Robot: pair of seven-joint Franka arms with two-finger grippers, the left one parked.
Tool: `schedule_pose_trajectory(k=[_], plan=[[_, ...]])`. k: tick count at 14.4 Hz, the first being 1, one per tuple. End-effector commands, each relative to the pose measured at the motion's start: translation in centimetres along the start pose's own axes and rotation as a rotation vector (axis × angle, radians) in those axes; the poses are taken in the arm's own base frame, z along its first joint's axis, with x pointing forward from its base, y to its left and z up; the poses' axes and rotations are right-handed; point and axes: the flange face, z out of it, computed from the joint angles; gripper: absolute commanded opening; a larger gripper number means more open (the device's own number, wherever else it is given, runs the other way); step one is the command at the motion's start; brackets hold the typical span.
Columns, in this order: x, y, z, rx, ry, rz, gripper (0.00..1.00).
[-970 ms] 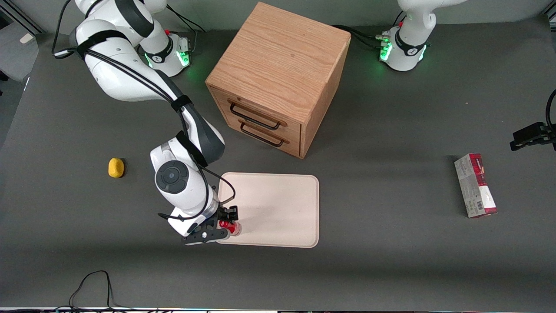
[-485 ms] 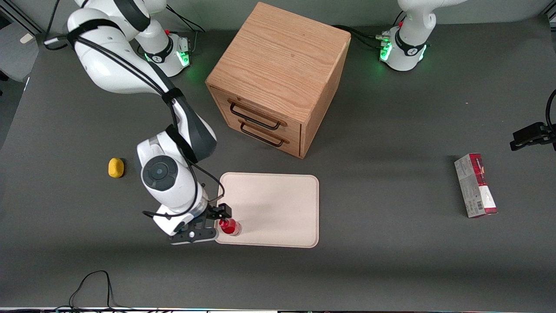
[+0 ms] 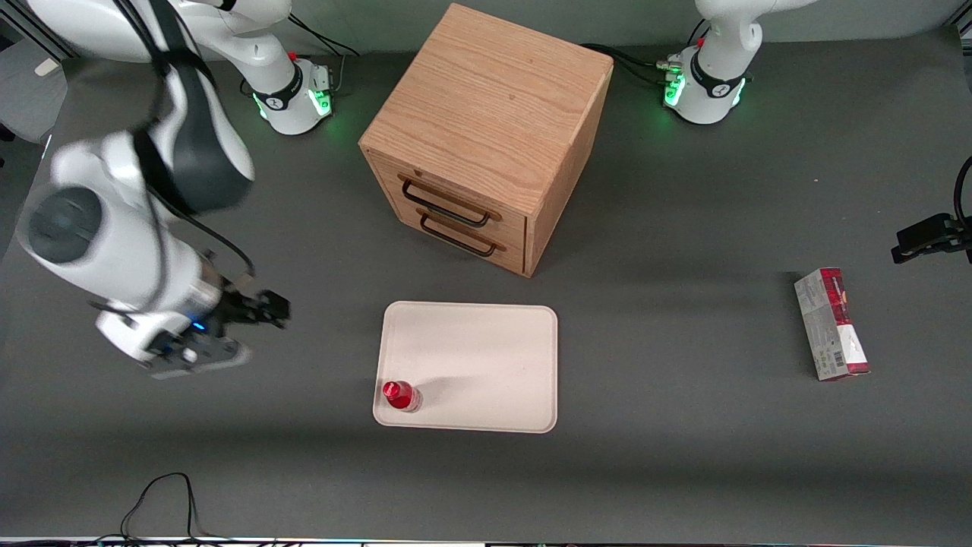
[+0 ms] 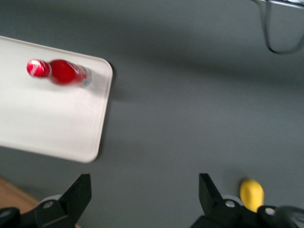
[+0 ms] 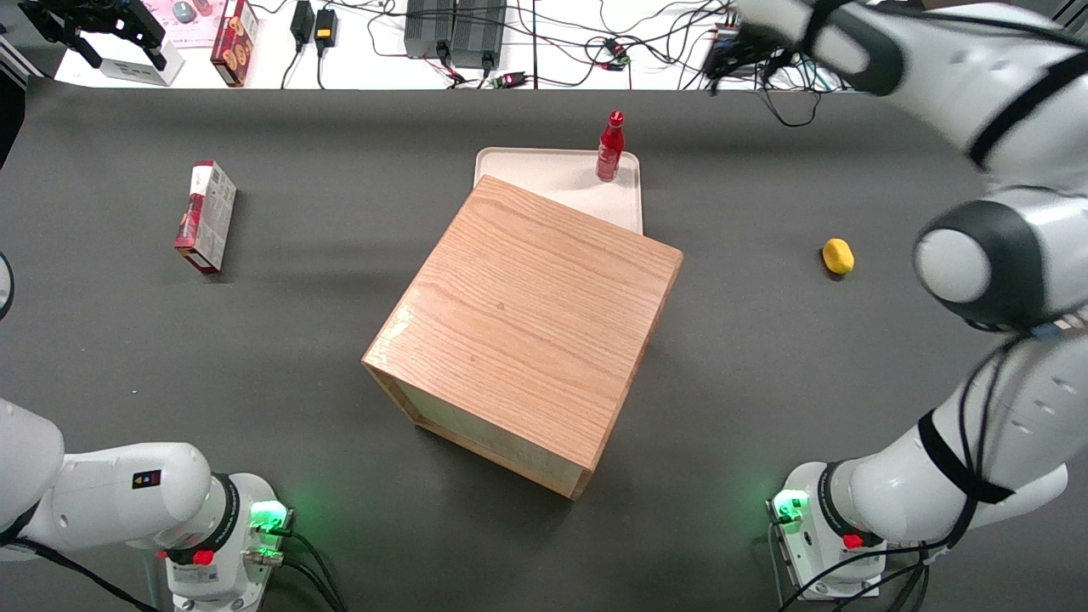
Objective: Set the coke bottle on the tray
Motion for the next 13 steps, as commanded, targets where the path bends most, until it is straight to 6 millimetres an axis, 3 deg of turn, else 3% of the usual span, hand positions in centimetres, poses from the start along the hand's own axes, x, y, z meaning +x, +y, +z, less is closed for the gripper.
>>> schedule_pose_trajectory(k=[1, 3, 5, 13], plan=[[-7.4, 5.2, -5.3, 0.059, -0.010, 0.024, 1.00], [-10.3, 8.6, -8.3, 0.070, -0.032, 0.038, 1.00], [-11.9, 10.0, -10.0, 0.087, -0.029, 0.061, 1.00], [-11.6, 10.2, -9.8, 0.088, -0.023, 0.080, 1.00]])
